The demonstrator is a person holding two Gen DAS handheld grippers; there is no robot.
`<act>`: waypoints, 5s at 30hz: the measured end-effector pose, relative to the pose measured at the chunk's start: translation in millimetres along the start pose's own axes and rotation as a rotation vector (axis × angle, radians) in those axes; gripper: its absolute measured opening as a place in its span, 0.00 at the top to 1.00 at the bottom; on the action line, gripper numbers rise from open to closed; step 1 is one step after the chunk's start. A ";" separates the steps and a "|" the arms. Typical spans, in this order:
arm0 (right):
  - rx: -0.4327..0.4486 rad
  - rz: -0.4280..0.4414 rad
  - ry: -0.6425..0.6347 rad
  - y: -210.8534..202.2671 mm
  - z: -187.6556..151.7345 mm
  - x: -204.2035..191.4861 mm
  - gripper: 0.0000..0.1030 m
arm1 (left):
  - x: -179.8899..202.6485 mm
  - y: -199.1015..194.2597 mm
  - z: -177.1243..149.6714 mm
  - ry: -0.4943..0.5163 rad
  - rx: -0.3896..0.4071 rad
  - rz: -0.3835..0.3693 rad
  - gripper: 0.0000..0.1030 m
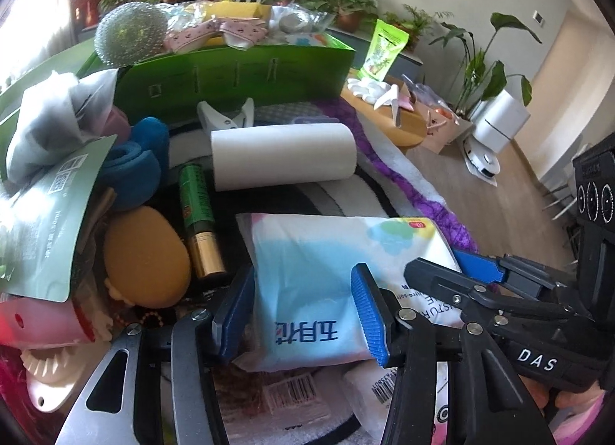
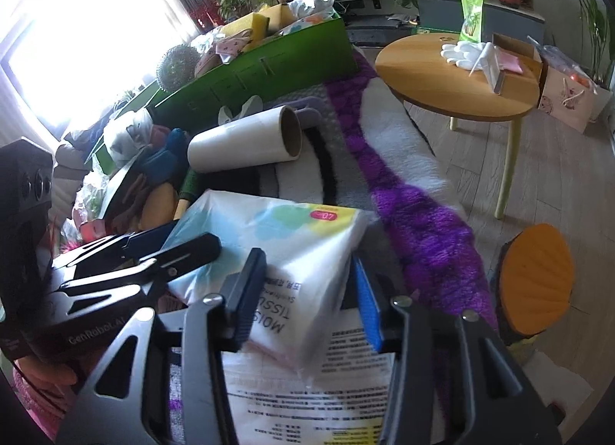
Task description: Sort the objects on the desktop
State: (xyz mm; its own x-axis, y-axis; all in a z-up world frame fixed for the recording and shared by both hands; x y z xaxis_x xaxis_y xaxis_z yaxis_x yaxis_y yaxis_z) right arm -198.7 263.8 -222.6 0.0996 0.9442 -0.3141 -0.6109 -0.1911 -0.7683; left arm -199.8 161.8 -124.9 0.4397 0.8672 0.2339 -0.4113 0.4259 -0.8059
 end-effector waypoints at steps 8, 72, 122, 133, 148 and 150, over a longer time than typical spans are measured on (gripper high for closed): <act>0.030 -0.001 -0.013 -6.1 1.2 1.7 0.65 | 7.0 -6.3 -4.3 0.000 -0.012 -0.028 0.50; 0.266 0.108 -0.339 -125.0 5.4 -115.1 0.60 | -4.4 -176.6 -3.0 0.041 0.336 0.182 0.50; 0.272 0.247 -0.497 -54.6 105.3 -327.6 0.60 | -199.9 -268.7 65.4 -0.078 0.514 0.334 0.50; 0.253 0.264 -0.506 -26.1 129.3 -350.1 0.60 | -238.0 -255.7 89.2 -0.097 0.484 0.340 0.50; 0.187 0.252 -0.512 44.1 156.6 -372.5 0.60 | -299.0 -208.9 113.7 -0.153 0.424 0.305 0.50; 0.178 0.248 -0.512 52.5 159.8 -374.5 0.60 | -304.1 -203.5 115.2 -0.163 0.418 0.302 0.50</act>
State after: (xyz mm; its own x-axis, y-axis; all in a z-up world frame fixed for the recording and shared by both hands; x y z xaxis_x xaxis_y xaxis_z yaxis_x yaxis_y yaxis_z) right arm -393.6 -57.0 -56.2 -0.4274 0.8947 -0.1296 -0.6944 -0.4167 -0.5867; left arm -341.7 -158.9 30.6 0.1362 0.9817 0.1333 -0.7973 0.1884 -0.5734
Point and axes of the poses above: each gripper's, at about its wrist camera, not at the fingertips, and y roughly the way its jaws point, x to its right, z to its top, the point moved 8 cm from there along y, roughly the way its jaws point, and after that the axes turned 1 degree about -z, right-handed, at the moved point
